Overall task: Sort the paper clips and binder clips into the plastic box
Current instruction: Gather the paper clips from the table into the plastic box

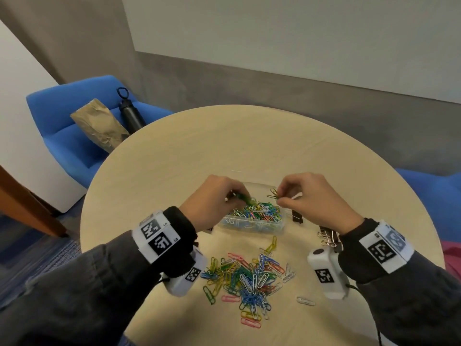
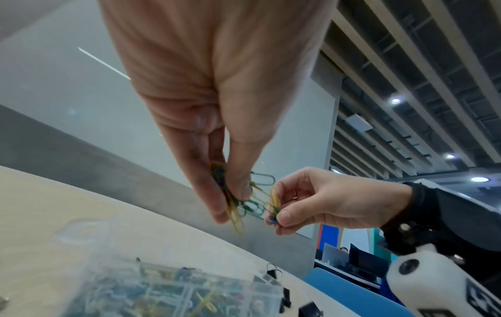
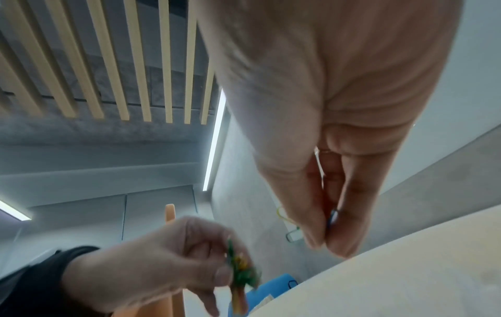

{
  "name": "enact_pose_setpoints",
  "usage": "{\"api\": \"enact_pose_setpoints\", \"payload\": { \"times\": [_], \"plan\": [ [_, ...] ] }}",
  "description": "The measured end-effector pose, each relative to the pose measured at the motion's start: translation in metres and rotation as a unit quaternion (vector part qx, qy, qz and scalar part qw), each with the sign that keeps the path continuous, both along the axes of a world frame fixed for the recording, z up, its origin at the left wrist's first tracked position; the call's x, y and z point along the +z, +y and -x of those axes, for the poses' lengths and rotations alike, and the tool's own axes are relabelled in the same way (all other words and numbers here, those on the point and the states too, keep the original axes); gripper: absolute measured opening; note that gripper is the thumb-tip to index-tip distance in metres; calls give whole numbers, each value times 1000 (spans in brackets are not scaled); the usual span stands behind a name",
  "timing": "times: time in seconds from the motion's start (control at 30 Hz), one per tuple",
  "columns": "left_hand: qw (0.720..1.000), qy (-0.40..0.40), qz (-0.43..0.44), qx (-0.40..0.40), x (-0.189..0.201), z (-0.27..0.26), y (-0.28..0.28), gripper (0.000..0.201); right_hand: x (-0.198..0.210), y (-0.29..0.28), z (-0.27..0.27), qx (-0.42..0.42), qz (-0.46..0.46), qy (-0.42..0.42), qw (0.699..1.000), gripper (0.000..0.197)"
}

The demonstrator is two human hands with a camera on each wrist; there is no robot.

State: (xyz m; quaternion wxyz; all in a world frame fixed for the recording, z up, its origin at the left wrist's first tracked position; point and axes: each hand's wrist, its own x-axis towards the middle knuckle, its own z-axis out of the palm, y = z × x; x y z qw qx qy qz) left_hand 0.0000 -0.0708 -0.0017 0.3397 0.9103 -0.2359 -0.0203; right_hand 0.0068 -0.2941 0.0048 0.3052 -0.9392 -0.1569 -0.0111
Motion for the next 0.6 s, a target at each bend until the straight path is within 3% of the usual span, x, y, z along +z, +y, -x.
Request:
{"api": "enact_pose_setpoints", "payload": {
  "times": [0.07,0.2,0.4,0.5,0.6],
  "plan": [
    [1000,-14,-8,14,1,-11,-5,21,-5,7,-6,17,-4,11,1000,6],
    [992,48,-111,-29,-10,-24,-7,35,-17,12,-9,49,74,58,994,29],
    [974,12,-210,-88,-17,-22,-14,47,-22,14,-4,82,135,40,987,33],
    [956,7,-276,-100,-23,-19,-20,46,-28,20,-2,139,202,57,968,38],
    [927,-22,-370,-58,-21,-18,-18,37,-30,19,-1,112,276,53,953,37]
  ]
}}
